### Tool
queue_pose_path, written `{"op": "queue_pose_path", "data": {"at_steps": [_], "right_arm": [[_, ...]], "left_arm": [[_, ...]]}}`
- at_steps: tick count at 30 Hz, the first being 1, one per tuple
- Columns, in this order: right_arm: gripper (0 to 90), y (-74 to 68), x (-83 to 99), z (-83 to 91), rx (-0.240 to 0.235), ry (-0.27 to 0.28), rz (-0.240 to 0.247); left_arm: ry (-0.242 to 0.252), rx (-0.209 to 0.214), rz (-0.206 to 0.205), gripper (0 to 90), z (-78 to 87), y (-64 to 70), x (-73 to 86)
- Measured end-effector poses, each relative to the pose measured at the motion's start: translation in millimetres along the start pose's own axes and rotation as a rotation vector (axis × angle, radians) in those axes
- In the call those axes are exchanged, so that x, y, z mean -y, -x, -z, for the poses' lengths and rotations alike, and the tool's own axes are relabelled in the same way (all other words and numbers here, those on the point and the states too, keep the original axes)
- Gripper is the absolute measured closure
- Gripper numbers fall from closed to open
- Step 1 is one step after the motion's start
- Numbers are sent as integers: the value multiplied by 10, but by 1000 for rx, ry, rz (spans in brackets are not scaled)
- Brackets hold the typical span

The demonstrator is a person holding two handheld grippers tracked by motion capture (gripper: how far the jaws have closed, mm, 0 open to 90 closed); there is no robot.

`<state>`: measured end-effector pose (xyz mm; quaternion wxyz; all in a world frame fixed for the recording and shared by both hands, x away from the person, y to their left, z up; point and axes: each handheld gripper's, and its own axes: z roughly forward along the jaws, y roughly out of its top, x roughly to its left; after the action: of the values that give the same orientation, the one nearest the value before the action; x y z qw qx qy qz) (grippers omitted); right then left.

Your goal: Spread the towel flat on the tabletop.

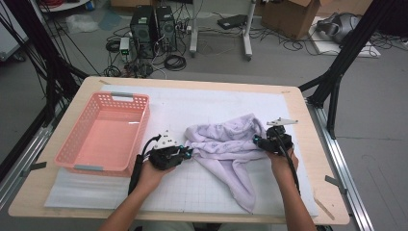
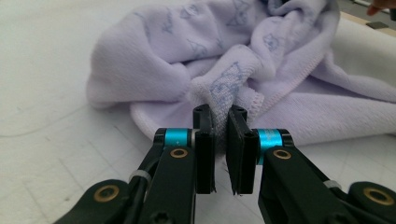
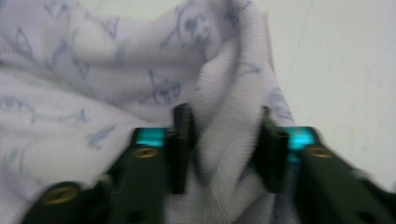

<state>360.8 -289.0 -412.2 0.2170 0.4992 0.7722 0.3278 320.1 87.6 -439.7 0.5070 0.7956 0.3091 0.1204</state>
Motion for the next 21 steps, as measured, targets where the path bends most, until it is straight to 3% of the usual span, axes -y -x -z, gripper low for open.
{"op": "queue_pose_path", "data": {"at_steps": [2,7,9,14,16,19,21], "right_arm": [[761,36,42,54,-7,11,15],[785,138,296,327,-63,50,24],[788,130,455,429,-94,62,53],[794,127,765,661,-97,37,83],[794,155,867,779,-84,20,106],[789,197,974,881,-94,-3,96],[708,206,1004,964,-98,9,89]], "left_arm": [[-5,19,-6,820,6,49,24],[-8,45,-19,815,37,110,31],[-10,33,1,730,42,96,29],[6,4,71,468,90,31,-7],[16,0,73,435,111,17,-27],[35,-13,87,413,143,-17,-50],[43,-23,96,408,158,-36,-55]]}}
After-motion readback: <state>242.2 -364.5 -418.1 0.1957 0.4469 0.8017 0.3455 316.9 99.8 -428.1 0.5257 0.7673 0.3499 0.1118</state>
